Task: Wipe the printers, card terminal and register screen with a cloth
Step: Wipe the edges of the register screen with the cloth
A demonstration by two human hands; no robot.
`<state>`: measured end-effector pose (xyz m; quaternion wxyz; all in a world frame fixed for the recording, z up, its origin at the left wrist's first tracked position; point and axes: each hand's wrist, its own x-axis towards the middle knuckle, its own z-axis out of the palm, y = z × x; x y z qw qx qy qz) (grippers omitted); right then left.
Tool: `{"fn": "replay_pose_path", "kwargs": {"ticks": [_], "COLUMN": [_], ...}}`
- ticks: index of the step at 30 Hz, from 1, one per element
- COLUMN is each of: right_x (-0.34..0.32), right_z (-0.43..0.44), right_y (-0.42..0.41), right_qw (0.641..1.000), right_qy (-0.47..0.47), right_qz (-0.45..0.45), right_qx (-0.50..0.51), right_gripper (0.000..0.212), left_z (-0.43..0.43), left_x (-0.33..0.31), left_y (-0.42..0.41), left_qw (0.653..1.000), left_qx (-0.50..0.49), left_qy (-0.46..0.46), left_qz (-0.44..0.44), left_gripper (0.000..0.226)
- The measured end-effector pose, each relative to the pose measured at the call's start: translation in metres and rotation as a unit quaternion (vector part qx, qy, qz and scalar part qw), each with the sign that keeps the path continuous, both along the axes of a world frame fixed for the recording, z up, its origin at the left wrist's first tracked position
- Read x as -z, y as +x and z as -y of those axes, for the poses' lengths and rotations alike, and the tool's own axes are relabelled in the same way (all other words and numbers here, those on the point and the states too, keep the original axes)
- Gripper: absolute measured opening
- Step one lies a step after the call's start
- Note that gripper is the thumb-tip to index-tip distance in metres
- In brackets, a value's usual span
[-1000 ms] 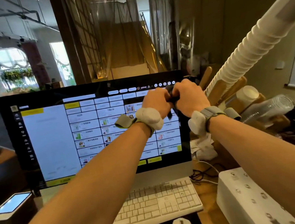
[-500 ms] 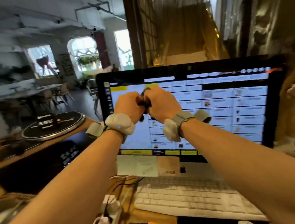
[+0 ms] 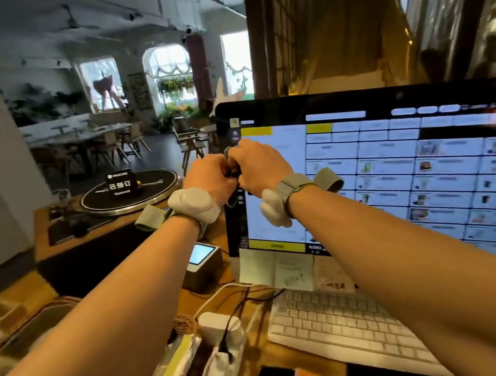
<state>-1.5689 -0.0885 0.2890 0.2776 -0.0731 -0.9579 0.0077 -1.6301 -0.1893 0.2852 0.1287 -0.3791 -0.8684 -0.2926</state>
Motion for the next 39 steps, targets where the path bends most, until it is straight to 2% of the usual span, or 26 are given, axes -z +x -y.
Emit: {"fn": "replay_pose_path", "kwargs": {"ticks": [4, 8, 13, 18, 22, 27, 32, 36, 39], "right_x": [0.006, 0.008, 0.012, 0.025, 0.046, 0.052, 0.046, 0.052, 0.052], "right_z": [-0.045, -0.085, -0.137, -0.176, -0.185, -0.164, -0.122, -0.081, -0.047], "right_y": [0.064, 0.129, 0.225, 0.307, 0.335, 0.304, 0.218, 0.148, 0.091], "right_qw": [0.998, 0.994, 0.977, 0.944, 0.922, 0.942, 0.972, 0.987, 0.994], "right_qy": [0.027, 0.024, 0.017, -0.009, -0.033, -0.042, -0.049, -0.021, -0.003], "right_qz": [-0.001, 0.000, 0.002, 0.001, 0.020, 0.020, 0.023, 0.032, 0.015], "right_qx": [0.058, 0.105, 0.212, 0.331, 0.384, 0.332, 0.227, 0.157, 0.104], "right_gripper": [0.016, 0.017, 0.019, 0.016, 0.015, 0.017, 0.023, 0.027, 0.019], "left_z": [-0.049, -0.098, -0.164, -0.221, -0.236, -0.214, -0.153, -0.099, -0.057], "left_x": [0.003, 0.010, 0.016, 0.022, 0.036, 0.042, 0.032, 0.038, 0.041], "left_y": [0.052, 0.105, 0.186, 0.262, 0.291, 0.260, 0.178, 0.115, 0.065], "left_qw": [0.996, 0.991, 0.970, 0.943, 0.936, 0.948, 0.968, 0.983, 0.993], "left_qx": [0.090, 0.131, 0.242, 0.327, 0.344, 0.303, 0.242, 0.173, 0.116], "left_qy": [0.004, 0.019, 0.032, -0.014, -0.075, -0.096, -0.066, -0.037, -0.030], "left_qz": [0.020, -0.009, 0.020, 0.055, 0.004, -0.023, 0.024, 0.038, 0.020], "left_gripper": [0.012, 0.014, 0.014, 0.020, 0.023, 0.021, 0.019, 0.017, 0.010]}}
